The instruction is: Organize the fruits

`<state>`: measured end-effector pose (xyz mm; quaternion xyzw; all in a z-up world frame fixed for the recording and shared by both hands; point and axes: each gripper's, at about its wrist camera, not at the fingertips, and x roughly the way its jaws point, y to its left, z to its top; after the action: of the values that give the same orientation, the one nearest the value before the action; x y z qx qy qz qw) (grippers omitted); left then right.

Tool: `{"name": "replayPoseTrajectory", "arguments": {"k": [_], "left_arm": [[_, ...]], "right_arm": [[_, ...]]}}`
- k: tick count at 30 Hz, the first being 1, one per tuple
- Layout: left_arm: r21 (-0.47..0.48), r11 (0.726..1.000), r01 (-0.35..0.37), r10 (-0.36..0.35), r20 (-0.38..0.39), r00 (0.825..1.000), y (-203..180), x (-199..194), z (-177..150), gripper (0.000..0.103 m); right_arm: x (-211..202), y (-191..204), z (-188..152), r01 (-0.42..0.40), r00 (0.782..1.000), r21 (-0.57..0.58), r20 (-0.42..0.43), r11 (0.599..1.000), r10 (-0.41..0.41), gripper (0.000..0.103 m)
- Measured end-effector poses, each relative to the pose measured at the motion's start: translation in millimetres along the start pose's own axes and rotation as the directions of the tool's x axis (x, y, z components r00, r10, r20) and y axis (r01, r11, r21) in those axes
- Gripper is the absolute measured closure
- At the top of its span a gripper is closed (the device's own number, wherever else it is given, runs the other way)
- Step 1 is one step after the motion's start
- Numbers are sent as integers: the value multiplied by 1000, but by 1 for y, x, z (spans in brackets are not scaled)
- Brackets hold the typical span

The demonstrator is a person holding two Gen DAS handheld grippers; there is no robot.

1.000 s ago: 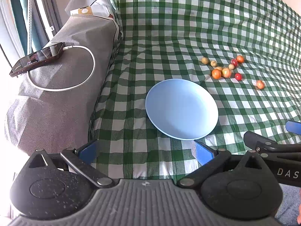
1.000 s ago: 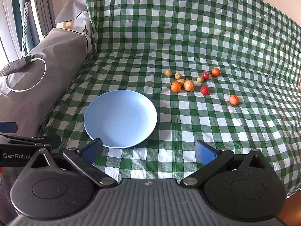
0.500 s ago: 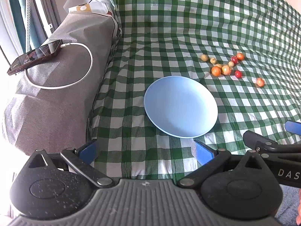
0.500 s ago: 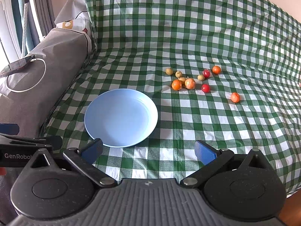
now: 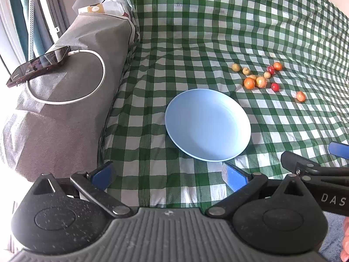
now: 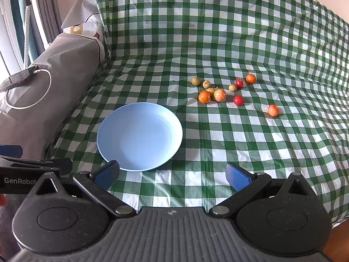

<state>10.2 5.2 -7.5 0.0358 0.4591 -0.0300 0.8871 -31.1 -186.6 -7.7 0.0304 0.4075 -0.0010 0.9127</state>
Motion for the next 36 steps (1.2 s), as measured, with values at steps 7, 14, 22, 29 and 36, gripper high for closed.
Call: {"name": "replayPoseTrajectory", "arguments": {"k": [7, 14, 22, 29, 36], "left_arm": [[4, 1000, 11, -11, 8, 1000, -7, 2, 6, 0], [43, 998, 37, -38, 22, 999, -27, 15, 24, 0], [90, 994, 56, -62, 66, 996, -68, 37, 64, 0], [154, 984, 88, -102, 86, 991, -112, 66, 98, 0], [179, 972, 150, -172, 112, 979, -155, 99, 130, 0]], "right_arm": [[4, -8, 1, 20, 999, 17, 42, 1000, -21, 1], [15, -29, 8, 73, 994, 51, 80, 996, -77, 1], [39, -77, 17, 136, 983, 139, 101, 981, -150, 1], [65, -123, 24, 201, 972, 193, 81, 960, -219, 1], [93, -163, 27, 243, 962, 240, 67, 940, -265, 1]]}}
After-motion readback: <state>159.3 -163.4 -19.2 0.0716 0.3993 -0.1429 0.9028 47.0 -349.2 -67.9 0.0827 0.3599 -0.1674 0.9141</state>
